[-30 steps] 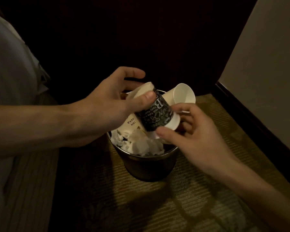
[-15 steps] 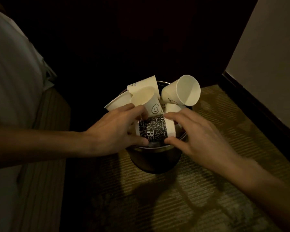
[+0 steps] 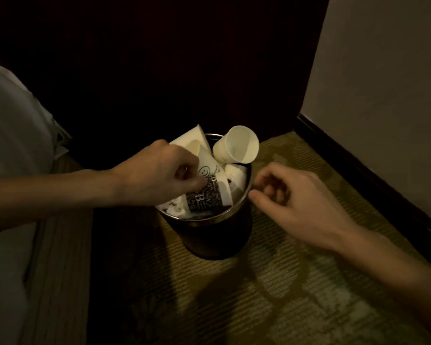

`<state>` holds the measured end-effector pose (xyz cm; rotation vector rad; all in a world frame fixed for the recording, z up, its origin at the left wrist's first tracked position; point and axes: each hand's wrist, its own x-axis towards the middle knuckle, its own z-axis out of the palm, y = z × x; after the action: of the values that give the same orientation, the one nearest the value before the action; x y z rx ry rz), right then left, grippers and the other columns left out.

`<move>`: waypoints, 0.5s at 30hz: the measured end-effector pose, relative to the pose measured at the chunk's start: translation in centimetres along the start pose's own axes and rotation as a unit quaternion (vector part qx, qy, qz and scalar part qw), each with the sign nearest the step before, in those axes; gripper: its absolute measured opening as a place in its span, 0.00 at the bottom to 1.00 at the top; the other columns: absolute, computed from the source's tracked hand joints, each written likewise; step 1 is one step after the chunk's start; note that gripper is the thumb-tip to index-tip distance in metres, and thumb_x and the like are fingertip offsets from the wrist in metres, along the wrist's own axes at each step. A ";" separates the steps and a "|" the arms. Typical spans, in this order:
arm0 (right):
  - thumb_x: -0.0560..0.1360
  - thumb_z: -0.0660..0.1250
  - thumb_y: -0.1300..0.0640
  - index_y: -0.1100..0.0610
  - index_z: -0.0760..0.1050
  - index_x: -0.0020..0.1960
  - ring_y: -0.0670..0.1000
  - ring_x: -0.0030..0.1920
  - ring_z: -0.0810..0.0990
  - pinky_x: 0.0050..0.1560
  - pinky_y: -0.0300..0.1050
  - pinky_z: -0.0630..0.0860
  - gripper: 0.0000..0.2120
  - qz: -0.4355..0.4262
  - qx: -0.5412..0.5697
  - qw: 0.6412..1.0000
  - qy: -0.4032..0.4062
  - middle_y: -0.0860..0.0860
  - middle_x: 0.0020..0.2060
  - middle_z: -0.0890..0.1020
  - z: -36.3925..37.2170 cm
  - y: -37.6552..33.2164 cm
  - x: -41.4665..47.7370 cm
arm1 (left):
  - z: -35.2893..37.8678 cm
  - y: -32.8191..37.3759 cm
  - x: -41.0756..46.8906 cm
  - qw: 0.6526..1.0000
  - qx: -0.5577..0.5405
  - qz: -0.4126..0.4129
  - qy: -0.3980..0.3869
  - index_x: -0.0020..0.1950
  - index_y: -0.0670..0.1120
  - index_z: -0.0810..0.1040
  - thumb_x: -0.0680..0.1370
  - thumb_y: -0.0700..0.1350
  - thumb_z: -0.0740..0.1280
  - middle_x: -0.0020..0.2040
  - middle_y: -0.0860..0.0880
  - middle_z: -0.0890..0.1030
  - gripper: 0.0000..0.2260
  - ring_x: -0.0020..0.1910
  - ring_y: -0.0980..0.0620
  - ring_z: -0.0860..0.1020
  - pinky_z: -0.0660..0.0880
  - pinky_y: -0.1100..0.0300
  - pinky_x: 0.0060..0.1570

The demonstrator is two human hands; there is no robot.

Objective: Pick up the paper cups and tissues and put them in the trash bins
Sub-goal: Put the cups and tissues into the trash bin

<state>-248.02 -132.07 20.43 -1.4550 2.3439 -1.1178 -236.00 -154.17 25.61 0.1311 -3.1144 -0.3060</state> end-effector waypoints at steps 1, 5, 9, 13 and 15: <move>0.71 0.64 0.40 0.45 0.74 0.45 0.43 0.37 0.75 0.35 0.43 0.75 0.10 0.023 0.025 0.999 0.023 0.44 0.35 0.76 -1.3 -0.1 -1.0 | -1.0 1.0 1.1 1.000 -0.026 0.010 -0.005 0.34 0.53 0.75 0.76 0.56 0.65 0.27 0.56 0.73 0.13 0.28 0.59 0.74 0.68 0.67 0.28; 0.67 0.67 0.37 0.43 0.74 0.47 0.45 0.32 0.75 0.32 0.44 0.75 0.14 0.095 0.049 0.990 0.091 0.46 0.37 0.78 -7.7 -0.4 -7.8 | -5.9 8.1 6.0 0.994 -0.025 0.106 0.014 0.34 0.52 0.75 0.73 0.61 0.64 0.31 0.59 0.77 0.15 0.29 0.59 0.75 0.66 0.66 0.28; 0.64 0.66 0.32 0.43 0.72 0.51 0.47 0.30 0.74 0.30 0.46 0.73 0.21 0.171 -0.024 0.981 0.091 0.48 0.34 0.77 -14.4 -2.1 -17.5 | -7.9 18.1 8.4 0.967 0.011 0.255 0.002 0.37 0.56 0.75 0.73 0.68 0.62 0.34 0.61 0.77 0.17 0.32 0.60 0.76 0.68 0.64 0.28; 0.66 0.64 0.34 0.45 0.70 0.43 0.48 0.29 0.72 0.30 0.50 0.73 0.16 0.304 -0.116 0.940 0.104 0.48 0.30 0.75 -20.6 -4.8 -31.5 | -4.1 34.0 8.0 0.900 -0.014 0.436 0.002 0.35 0.48 0.72 0.72 0.65 0.59 0.30 0.54 0.74 0.20 0.30 0.57 0.74 0.67 0.63 0.26; 0.66 0.63 0.33 0.42 0.70 0.45 0.45 0.32 0.75 0.32 0.43 0.73 0.16 0.380 -0.145 0.906 0.118 0.43 0.35 0.76 -22.7 -6.3 -39.2 | -0.8 42.8 6.0 0.854 -0.022 0.518 -0.029 0.38 0.53 0.72 0.72 0.67 0.55 0.35 0.58 0.76 0.19 0.34 0.60 0.75 0.67 0.60 0.26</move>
<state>-234.76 -89.72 31.43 -0.3378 2.9169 -0.7632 -245.48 -112.97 34.79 -1.4909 -2.6846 -0.3218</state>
